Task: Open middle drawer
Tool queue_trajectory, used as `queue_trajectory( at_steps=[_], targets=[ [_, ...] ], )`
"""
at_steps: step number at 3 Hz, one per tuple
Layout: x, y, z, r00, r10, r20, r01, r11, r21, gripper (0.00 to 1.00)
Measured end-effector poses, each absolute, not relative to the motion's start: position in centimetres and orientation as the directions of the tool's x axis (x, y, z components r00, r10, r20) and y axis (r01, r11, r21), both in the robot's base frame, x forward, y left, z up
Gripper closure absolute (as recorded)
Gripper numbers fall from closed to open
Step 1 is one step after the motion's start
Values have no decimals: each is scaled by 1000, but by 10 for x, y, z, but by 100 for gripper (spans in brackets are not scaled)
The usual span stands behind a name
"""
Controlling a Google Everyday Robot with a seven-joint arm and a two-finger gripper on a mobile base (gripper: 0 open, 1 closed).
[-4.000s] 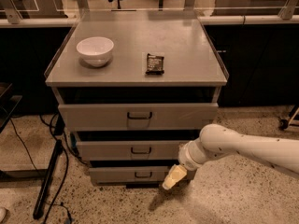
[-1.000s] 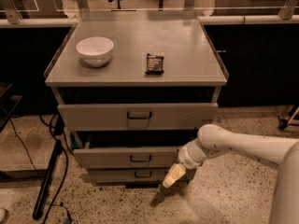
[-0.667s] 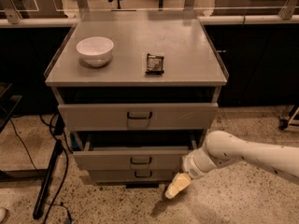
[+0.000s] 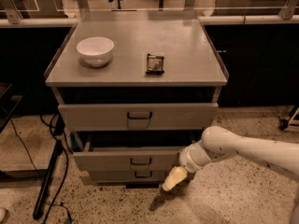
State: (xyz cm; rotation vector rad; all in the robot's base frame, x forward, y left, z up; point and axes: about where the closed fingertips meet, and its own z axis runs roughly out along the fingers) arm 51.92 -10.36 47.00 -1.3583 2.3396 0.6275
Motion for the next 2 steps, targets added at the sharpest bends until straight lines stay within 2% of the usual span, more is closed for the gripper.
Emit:
queue_trajectory(
  at_steps=[2],
  targets=[
    [556,-98,466,-443,-718,-537,-889,431,157,0]
  ],
)
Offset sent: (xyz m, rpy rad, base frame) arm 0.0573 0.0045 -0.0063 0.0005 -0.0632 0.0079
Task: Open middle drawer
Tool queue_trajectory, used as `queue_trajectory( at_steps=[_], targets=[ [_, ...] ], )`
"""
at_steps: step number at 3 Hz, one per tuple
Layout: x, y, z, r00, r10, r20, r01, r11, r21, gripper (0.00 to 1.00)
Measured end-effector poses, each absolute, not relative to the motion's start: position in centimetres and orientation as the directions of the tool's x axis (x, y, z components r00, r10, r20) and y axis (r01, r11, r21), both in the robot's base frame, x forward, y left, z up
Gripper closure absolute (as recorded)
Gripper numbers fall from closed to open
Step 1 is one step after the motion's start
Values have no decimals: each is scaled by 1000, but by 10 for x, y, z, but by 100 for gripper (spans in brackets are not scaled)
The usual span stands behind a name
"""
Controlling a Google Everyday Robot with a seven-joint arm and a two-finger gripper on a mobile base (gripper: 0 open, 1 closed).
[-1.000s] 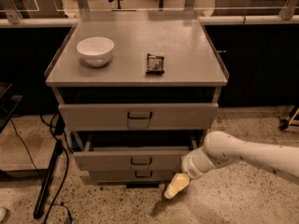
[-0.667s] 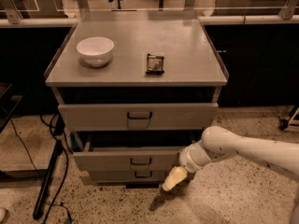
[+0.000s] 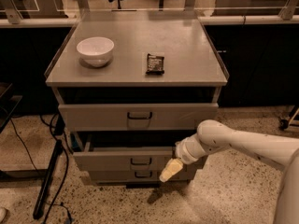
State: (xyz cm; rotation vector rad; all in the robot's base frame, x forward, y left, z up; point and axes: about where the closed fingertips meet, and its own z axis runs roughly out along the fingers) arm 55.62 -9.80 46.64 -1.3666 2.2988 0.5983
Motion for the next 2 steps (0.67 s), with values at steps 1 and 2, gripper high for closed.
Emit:
queue_trajectory(
  at_steps=[1,2],
  targets=[
    [566,-97,445,-448,-730,-517,-889,427,167,0],
    [562,-97,423,-457,-748,-480,-888,413,203,0]
  ],
)
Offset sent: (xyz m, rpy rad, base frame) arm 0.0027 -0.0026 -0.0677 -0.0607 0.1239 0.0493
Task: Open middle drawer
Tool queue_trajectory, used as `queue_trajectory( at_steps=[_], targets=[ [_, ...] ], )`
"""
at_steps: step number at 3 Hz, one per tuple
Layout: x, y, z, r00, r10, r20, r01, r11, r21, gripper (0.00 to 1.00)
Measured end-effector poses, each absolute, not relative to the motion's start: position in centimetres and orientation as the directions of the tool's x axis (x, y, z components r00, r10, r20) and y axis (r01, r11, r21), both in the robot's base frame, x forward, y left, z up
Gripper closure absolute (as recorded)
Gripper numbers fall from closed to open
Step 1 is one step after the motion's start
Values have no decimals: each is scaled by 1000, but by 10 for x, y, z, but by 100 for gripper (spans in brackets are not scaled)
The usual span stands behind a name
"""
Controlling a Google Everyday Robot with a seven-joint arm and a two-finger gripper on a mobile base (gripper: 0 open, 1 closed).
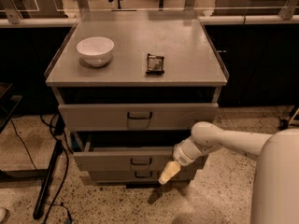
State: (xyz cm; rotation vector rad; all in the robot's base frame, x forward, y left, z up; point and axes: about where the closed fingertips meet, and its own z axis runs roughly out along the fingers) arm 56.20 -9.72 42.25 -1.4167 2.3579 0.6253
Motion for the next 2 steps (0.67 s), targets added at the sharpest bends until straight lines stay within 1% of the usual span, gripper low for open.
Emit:
queue_trajectory(
  at_steps=[1,2],
  targets=[
    [560,-98,425,-461,-749,-475,-886,413,210,0],
    [527,-105,449,-493,-746,-448,-870,432,237,0]
  ],
)
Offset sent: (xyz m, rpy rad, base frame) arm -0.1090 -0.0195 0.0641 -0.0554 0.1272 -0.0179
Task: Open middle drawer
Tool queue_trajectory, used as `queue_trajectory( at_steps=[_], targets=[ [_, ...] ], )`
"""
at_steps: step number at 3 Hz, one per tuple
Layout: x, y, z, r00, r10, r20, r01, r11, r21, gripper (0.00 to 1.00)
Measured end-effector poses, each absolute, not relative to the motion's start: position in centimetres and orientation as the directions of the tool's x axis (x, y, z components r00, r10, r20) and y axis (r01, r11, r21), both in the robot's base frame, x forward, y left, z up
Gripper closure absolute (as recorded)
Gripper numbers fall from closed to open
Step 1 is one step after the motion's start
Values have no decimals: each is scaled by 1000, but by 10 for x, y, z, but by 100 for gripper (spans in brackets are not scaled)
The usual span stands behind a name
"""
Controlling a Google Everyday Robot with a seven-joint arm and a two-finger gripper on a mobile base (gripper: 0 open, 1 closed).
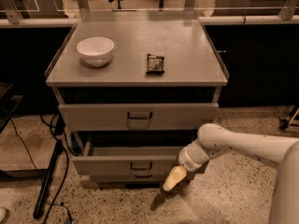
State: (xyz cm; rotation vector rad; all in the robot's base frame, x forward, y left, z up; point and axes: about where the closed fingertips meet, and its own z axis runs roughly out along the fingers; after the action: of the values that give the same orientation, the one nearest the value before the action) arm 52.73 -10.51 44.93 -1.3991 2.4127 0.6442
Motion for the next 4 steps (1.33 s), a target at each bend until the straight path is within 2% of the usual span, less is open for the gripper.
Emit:
queue_trajectory(
  at_steps=[1,2,4],
  targets=[
    [459,-109,480,-543,-734,-408,-839,462,287,0],
    [467,-106,481,-533,-736,-419,-846,454,279,0],
    [526,-94,465,-488,-753,-442,-873,431,229,0]
  ],
)
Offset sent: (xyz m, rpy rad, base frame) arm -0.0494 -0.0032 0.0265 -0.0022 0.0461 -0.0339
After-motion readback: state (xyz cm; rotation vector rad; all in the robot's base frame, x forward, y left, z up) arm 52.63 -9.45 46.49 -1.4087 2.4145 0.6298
